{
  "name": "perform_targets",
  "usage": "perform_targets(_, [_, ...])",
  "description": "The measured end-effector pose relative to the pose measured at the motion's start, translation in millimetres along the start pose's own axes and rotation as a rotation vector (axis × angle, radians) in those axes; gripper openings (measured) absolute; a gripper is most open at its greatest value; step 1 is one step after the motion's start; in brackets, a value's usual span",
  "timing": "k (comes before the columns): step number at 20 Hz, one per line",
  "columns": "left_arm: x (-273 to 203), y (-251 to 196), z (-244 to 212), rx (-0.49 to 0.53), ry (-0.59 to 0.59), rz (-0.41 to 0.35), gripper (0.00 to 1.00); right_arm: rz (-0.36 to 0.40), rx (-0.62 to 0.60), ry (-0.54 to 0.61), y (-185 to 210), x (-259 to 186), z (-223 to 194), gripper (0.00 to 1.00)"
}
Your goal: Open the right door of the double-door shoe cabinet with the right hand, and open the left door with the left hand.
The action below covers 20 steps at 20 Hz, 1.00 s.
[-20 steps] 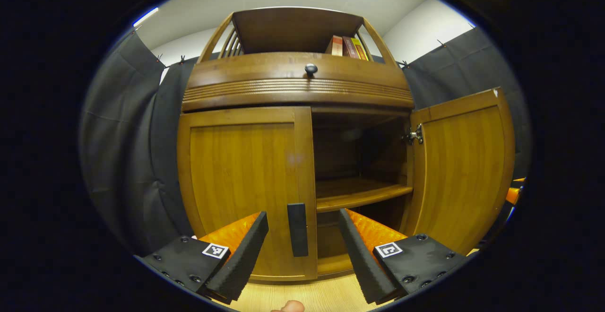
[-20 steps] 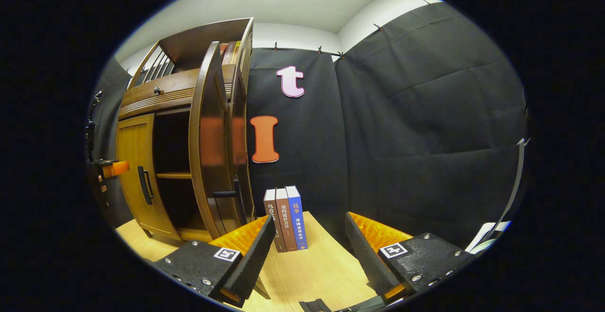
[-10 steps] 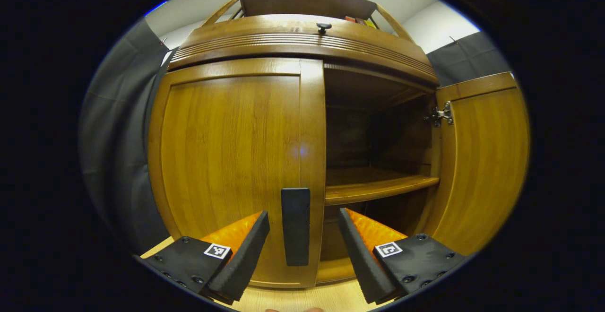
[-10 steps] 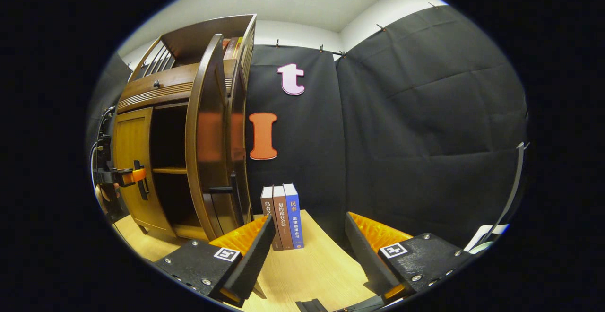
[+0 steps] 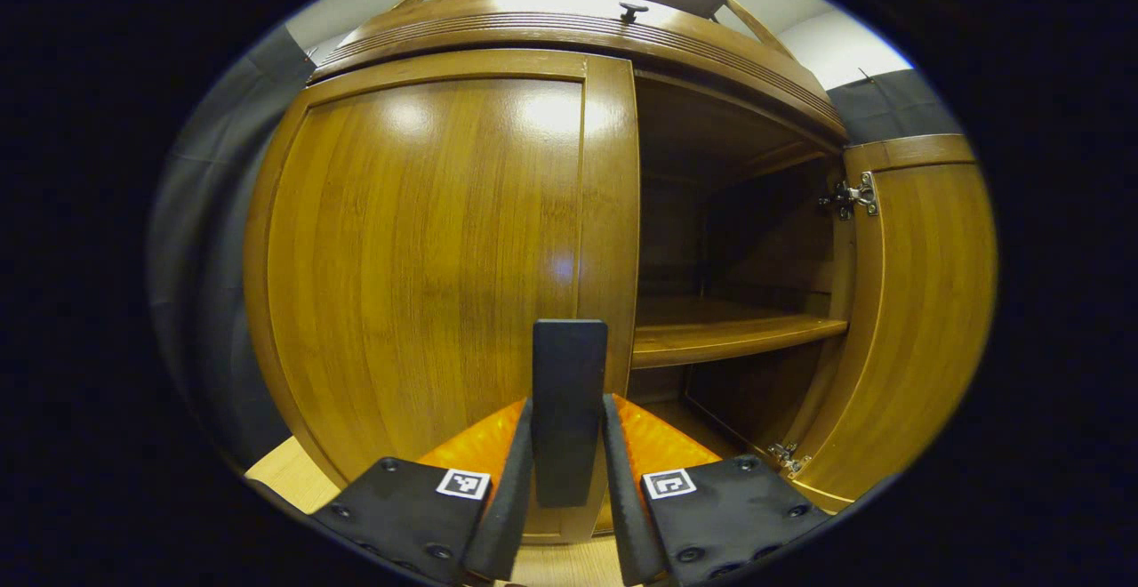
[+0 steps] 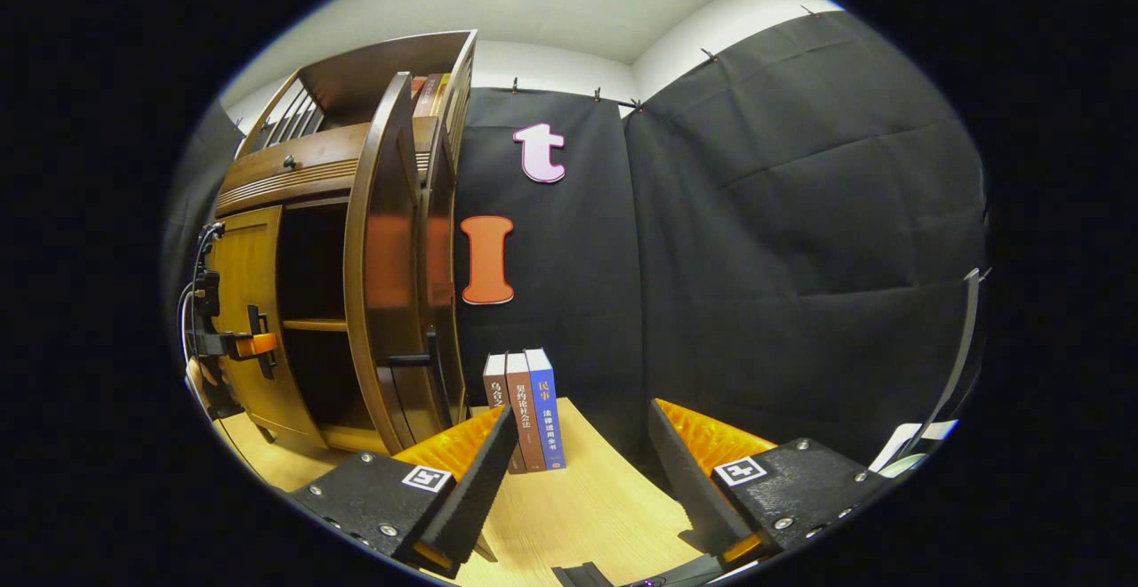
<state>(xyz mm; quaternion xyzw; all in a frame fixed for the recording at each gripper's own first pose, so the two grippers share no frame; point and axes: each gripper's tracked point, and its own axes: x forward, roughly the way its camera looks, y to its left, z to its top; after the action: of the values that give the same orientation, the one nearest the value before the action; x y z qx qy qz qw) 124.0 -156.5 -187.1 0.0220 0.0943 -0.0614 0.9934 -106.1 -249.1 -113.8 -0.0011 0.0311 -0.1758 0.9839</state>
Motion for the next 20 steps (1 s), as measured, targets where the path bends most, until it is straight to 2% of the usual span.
perform_targets(3, [-2, 1, -2, 0.015, 0.008, -0.015, 0.41, -0.011, 0.006, 0.008, 0, 1, -3, 0.92])
perform_targets(5, [-10, 1, -2, 0.015, 0.012, -0.016, 0.36, -0.015, 0.004, 0.015, 1, 4, -6, 0.92])
perform_targets(10, [-28, -2, -1, 0.015, 0.022, -0.073, 0.27, -0.028, -0.011, 0.012, 4, 8, -7, 0.92])
perform_targets(15, [-52, -1, -2, 0.003, 0.030, -0.135, 0.28, -0.037, -0.017, 0.010, 10, 10, -6, 0.92])
perform_targets(20, [-81, 6, -1, 0.002, 0.041, -0.166, 0.28, -0.029, -0.023, 0.009, 14, 5, -5, 0.92])
